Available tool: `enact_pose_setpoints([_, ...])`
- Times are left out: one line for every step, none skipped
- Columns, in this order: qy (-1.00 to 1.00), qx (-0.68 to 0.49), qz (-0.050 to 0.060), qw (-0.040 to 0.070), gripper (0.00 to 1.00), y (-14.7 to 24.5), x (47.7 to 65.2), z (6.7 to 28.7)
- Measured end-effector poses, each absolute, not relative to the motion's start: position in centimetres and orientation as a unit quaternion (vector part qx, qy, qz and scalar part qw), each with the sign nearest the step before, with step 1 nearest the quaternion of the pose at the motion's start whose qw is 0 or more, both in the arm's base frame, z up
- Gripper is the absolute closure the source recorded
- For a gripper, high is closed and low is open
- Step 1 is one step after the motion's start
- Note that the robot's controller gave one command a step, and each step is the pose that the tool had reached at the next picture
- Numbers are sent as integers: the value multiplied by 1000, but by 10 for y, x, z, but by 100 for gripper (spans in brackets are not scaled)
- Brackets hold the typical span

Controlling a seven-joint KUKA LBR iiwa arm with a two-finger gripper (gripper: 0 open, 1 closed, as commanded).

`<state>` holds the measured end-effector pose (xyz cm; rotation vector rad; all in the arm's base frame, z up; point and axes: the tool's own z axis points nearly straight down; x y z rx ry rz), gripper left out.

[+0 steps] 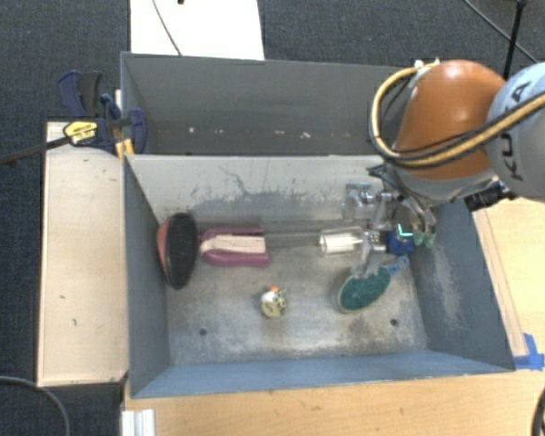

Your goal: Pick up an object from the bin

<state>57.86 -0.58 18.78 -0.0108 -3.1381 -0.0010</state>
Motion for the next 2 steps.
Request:
enact_pose_setpoints([-999, 41, 0, 5, 0, -60, 539, 66])
enact_pose_setpoints([-999, 43, 0, 0, 100, -58, 543, 70])
